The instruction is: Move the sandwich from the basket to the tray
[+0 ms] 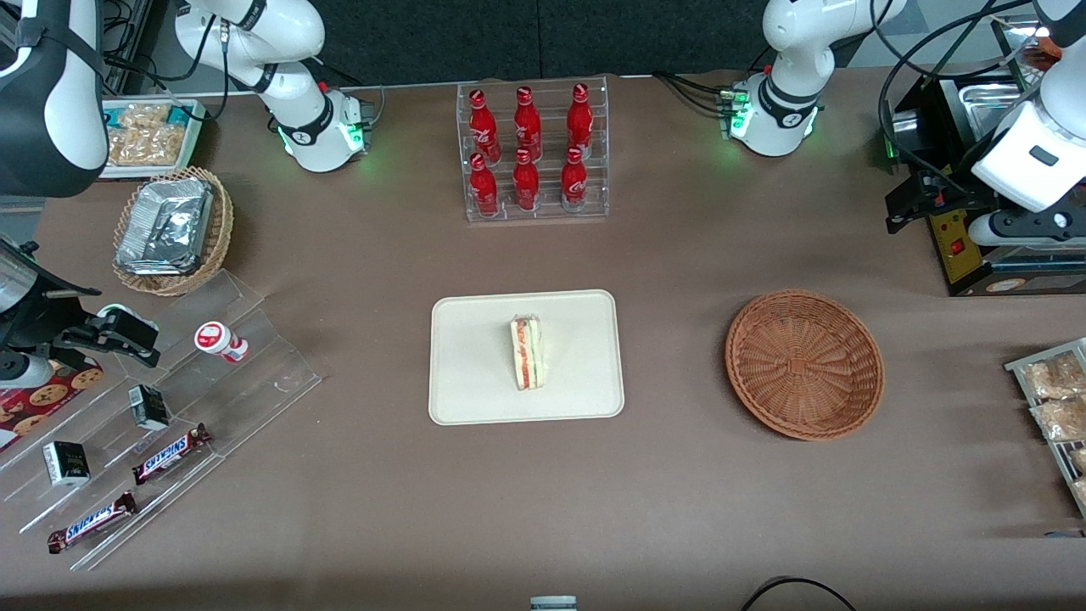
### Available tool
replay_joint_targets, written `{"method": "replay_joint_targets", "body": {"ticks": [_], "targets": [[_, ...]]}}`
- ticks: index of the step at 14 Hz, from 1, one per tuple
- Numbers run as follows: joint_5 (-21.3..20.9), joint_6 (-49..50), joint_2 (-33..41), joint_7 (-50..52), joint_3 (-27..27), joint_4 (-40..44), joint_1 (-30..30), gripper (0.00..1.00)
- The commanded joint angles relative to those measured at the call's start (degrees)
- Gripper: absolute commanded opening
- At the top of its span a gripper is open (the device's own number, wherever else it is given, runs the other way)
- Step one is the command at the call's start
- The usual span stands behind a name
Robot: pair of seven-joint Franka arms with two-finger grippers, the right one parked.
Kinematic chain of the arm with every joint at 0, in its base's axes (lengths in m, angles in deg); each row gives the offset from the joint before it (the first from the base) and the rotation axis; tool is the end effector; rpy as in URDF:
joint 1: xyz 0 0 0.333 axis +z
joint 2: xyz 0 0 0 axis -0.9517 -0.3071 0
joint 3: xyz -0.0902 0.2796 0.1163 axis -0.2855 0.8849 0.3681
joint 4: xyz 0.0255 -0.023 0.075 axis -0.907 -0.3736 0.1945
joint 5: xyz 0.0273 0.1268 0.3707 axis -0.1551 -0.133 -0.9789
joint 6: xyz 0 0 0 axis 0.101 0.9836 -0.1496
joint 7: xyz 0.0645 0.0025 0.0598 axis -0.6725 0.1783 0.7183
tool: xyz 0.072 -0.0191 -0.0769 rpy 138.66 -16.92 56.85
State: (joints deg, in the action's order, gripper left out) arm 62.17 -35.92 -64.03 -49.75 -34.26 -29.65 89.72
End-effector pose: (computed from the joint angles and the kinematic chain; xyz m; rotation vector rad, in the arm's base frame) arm 0.5245 -0.0526 0.6263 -3.1332 0.0387 0.0671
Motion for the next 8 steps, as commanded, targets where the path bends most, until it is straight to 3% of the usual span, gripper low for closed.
{"method": "replay_joint_targets", "body": {"ticks": [1,3,4,8], "targets": [[-0.4,1.4,-0.9,0.9,3.9,1.8,-5.0,1.0],[-1.8,1.3,-0.9,0.9,11.9,1.8,-13.6,1.0],[-1.8,1.3,-0.9,0.9,14.1,1.8,-15.1,1.0],[-1.9,1.3,-1.3,0.8,15.1,1.7,-17.0,1.0]]}}
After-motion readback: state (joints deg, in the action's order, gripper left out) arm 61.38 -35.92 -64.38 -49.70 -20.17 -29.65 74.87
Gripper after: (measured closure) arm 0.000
